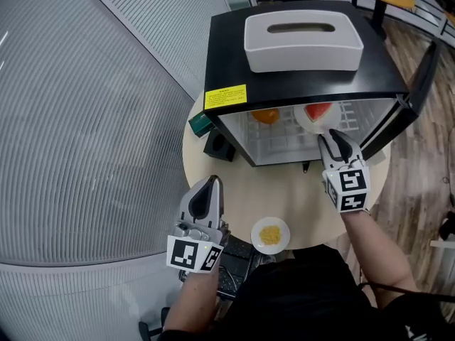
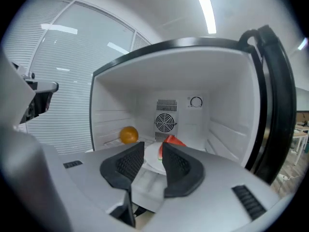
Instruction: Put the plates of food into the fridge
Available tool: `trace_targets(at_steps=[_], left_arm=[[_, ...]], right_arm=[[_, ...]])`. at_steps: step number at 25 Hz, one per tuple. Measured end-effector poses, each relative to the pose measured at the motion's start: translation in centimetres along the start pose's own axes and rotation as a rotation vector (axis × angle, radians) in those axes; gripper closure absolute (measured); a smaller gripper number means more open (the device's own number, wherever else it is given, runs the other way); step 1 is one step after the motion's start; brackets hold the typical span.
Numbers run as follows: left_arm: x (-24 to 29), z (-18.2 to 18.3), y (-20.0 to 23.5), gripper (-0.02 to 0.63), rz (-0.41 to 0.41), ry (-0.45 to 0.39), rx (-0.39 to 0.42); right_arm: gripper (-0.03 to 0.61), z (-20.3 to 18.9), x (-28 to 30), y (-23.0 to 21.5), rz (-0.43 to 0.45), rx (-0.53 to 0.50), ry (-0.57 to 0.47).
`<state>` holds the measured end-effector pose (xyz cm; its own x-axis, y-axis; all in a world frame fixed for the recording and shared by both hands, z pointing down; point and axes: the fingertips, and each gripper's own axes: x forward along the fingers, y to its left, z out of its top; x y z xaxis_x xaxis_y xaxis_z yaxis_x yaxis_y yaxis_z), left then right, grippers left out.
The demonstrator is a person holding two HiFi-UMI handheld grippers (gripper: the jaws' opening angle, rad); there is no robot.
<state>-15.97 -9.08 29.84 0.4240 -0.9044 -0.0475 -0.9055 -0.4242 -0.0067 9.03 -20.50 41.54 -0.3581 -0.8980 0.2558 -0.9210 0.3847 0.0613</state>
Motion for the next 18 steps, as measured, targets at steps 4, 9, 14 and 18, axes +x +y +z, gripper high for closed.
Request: trace_targets(at_steps=[4, 9, 14, 18], left_arm=[[-2.9, 0.3, 0.8, 0.607, -0.020, -0.034, -0.026], [-6.6, -0.9, 1.7, 0.607, -0.034, -0.019, -0.058], [-10.0, -2.6, 3.1, 0.607, -0.045, 0.007, -0.088], [-12.0, -3.6, 3.5, 0.607, -0.070, 0.020, -0.098]], right_arm=[[0.460, -0.4, -2.2, 3.3, 0.034, -0.013, -0.012], [0.460, -2.3, -4.8, 7.0, 0.014, -0.008, 0.038], [0.460, -5.2, -7.6, 10.5, 0.004, 0.047, 0.100], [0.459, -9.7, -10.0, 12.9, 0.010, 0.130, 0.163]])
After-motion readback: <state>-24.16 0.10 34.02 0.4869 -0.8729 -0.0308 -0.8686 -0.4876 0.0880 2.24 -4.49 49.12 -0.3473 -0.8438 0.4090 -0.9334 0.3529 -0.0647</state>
